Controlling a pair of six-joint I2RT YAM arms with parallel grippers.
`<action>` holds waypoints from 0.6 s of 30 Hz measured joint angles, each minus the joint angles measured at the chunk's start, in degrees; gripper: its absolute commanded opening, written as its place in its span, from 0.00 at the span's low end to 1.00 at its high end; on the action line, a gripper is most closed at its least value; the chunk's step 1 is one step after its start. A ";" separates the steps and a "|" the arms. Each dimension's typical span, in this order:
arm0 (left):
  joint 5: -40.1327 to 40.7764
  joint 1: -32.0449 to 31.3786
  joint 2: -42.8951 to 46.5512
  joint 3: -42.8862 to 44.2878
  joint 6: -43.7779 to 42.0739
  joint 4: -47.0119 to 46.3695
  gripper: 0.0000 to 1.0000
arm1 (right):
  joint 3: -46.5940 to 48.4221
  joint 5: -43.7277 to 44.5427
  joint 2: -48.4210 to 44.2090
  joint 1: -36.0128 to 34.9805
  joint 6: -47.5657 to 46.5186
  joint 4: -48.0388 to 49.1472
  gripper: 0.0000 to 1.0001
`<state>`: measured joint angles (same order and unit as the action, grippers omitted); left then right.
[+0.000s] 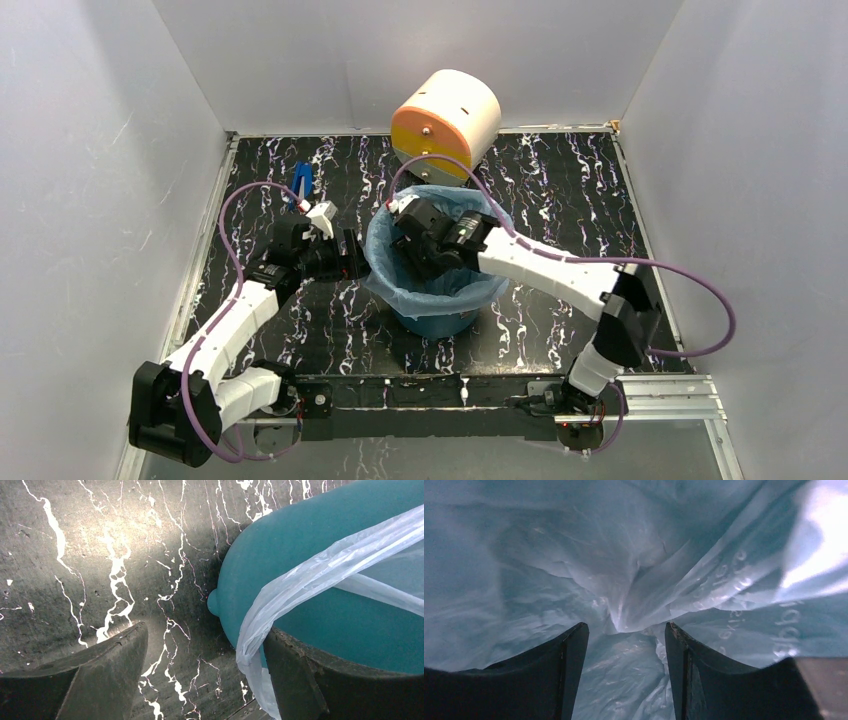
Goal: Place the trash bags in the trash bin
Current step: Place the trash bag in the trash bin.
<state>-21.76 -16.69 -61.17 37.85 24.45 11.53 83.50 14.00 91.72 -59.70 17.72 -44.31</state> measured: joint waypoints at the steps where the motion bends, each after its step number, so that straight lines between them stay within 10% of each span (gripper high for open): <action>1: 0.00 0.00 0.02 0.00 -0.04 0.20 0.82 | -0.20 0.20 1.07 0.00 0.13 -0.42 0.68; 18: -0.04 0.00 1.11 -0.87 0.20 0.48 0.82 | -9.84 -3.63 4.35 0.00 0.15 1.31 0.72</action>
<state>-21.80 -16.69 -60.05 36.97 24.64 12.01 73.67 10.37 96.07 -59.70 17.87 -43.00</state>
